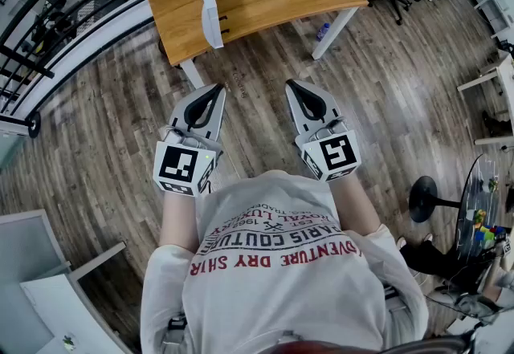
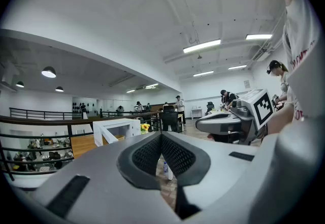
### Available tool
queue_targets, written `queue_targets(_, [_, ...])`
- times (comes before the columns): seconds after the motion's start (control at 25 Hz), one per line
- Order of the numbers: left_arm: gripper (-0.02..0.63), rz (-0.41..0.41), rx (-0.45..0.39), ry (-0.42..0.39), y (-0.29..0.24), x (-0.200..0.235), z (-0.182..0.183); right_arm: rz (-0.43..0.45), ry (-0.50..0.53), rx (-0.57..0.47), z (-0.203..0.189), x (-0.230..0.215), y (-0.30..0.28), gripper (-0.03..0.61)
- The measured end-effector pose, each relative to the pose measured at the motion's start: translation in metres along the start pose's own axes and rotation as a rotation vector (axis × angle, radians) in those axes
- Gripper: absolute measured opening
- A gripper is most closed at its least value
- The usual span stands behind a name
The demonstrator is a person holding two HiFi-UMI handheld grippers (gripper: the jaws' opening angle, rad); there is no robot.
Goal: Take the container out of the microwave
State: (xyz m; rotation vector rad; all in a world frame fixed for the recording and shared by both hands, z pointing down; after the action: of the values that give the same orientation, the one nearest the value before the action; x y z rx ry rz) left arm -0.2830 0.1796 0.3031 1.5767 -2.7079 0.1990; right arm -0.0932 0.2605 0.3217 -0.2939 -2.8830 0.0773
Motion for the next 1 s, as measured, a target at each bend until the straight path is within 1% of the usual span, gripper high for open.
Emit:
queue_targets(0.12, [0.014,-0.003,0.000,0.004,-0.002,0.000,-0.001,0.012,0.019,-0.003,-0.002,0.003,-0.001,0.028])
queue_targets(0.56, [0.014,-0.028,-0.012,0.009,-0.010,0.000,0.005,-0.015,-0.016,-0.003,-0.001,0.000,0.000,0.028])
queue_targets(0.76, [0.014,-0.022,-0.001,0.022,-0.013,0.003,0.000,-0.050,0.039,-0.054,0.004,-0.011,-0.003,0.037])
queue_targets(0.8, [0.014,-0.018,0.002,0.026,-0.015,0.004,-0.001,-0.053,0.039,-0.056,0.004,-0.015,-0.005,0.079])
queue_targets(0.84, [0.014,-0.013,0.005,0.030,-0.016,0.004,-0.002,-0.055,0.032,-0.055,0.004,-0.021,-0.007,0.176])
queue_targets(0.88, [0.014,-0.008,0.008,0.034,-0.018,0.004,-0.003,-0.061,0.023,-0.050,0.002,-0.027,-0.010,0.244])
queue_targets(1.0, [0.014,0.023,0.018,0.041,-0.023,0.006,-0.008,-0.085,-0.001,-0.043,-0.006,-0.048,-0.019,0.250])
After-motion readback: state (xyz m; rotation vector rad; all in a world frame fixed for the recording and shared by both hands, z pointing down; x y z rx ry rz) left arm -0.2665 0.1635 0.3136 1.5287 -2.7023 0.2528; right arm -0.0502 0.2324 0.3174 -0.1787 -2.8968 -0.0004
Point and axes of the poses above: the fingertips, and each gripper's own axes: y backward along the fingers, x to its left, z out of its top, the point moved 7 cm from there along y, backward along the fingers, and after that the axes turned 8 degrees about y, right-handed, at the moved point
